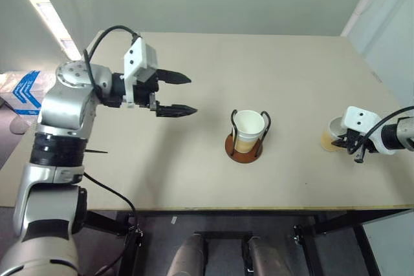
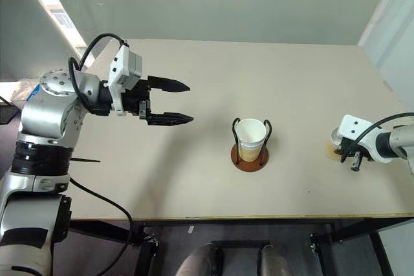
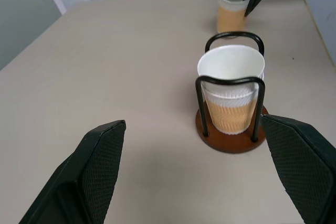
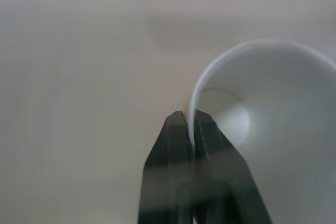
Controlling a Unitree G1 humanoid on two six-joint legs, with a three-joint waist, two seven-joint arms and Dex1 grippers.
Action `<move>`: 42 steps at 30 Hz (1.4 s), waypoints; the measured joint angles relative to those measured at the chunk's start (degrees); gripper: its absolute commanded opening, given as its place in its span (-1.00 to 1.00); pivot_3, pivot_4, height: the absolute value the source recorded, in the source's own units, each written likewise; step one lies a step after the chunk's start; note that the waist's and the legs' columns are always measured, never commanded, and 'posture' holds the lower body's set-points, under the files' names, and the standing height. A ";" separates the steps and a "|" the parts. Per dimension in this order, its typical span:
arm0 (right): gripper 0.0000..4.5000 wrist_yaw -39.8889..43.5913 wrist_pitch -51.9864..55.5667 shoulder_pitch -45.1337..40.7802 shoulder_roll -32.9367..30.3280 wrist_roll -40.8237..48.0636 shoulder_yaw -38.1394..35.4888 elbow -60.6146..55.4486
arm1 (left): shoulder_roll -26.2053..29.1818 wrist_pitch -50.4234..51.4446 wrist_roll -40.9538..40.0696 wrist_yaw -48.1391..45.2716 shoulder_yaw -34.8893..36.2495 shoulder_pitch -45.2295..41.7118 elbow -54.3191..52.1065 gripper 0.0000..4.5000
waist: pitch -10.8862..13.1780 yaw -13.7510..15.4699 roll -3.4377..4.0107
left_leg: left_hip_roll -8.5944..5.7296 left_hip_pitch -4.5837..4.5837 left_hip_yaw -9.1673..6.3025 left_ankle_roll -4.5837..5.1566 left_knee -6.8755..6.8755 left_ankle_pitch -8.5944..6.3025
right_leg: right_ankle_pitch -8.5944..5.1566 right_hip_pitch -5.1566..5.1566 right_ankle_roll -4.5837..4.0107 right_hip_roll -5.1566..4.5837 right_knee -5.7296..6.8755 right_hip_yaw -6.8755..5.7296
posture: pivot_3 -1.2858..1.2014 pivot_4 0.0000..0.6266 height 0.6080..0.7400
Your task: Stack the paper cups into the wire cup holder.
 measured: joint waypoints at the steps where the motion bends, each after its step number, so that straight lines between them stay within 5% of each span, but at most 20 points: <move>1: -0.99 1.11 0.70 -0.31 -0.07 1.30 -0.57 -1.15 | 0.70 -0.33 -0.09 -0.32 0.55 1.37 0.01 1.00 | 0.01 -0.05 0.02 | 0.00 0.00 0.02 -0.01 -0.04 0.00 | -0.05 -0.03 -0.09 0.00 0.01 0.01 | 0.03 -0.52 1.00; 9: -0.99 7.66 13.34 -20.93 -0.74 13.09 -4.07 -18.96 | 2.77 -0.07 -0.99 -0.78 2.34 6.14 -0.48 1.00 | -0.02 -0.50 -0.01 | 0.04 0.01 -0.09 -0.20 -0.20 0.11 | -0.25 -0.17 -0.60 0.11 0.09 -0.02 | 0.03 -0.52 1.00; 15: -0.99 11.33 14.91 -31.48 6.55 13.81 6.08 -24.73 | 2.74 -0.04 -0.60 -0.79 1.65 6.38 -1.26 1.00 | -0.03 -0.32 -0.03 | 0.02 -0.03 -0.17 -0.21 -0.16 0.10 | -0.24 -0.25 -0.73 0.10 0.09 -0.07 | 0.03 -0.52 1.00; 23: -0.99 13.69 7.07 -34.41 11.44 6.16 13.84 -18.19 | 1.70 -0.46 0.52 -0.64 0.01 6.37 -1.50 1.00 | -0.03 -0.33 -0.04 | 0.02 -0.06 -0.19 -0.25 -0.21 0.12 | -0.21 -0.36 -0.78 0.09 0.19 -0.07 | 0.03 -0.52 1.00; 40: -0.99 16.54 2.70 -33.66 16.86 0.44 16.37 -15.95 | 0.13 -0.49 0.68 0.04 -0.62 4.86 -2.06 1.00 | -0.02 -0.49 -0.04 | 0.02 -0.05 -0.20 -0.35 -0.33 0.19 | -0.20 -0.41 -0.84 0.09 0.24 -0.06 | 0.03 -0.52 1.00; 42: -0.81 16.57 2.39 -33.61 17.20 -0.72 16.89 -16.17 | -0.11 -0.50 1.01 0.12 -0.75 4.50 -2.06 1.00 | -0.03 -0.48 -0.04 | 0.03 -0.04 -0.21 -0.36 -0.34 0.19 | -0.20 -0.41 -0.84 0.09 0.24 -0.07 | 0.03 -0.52 1.00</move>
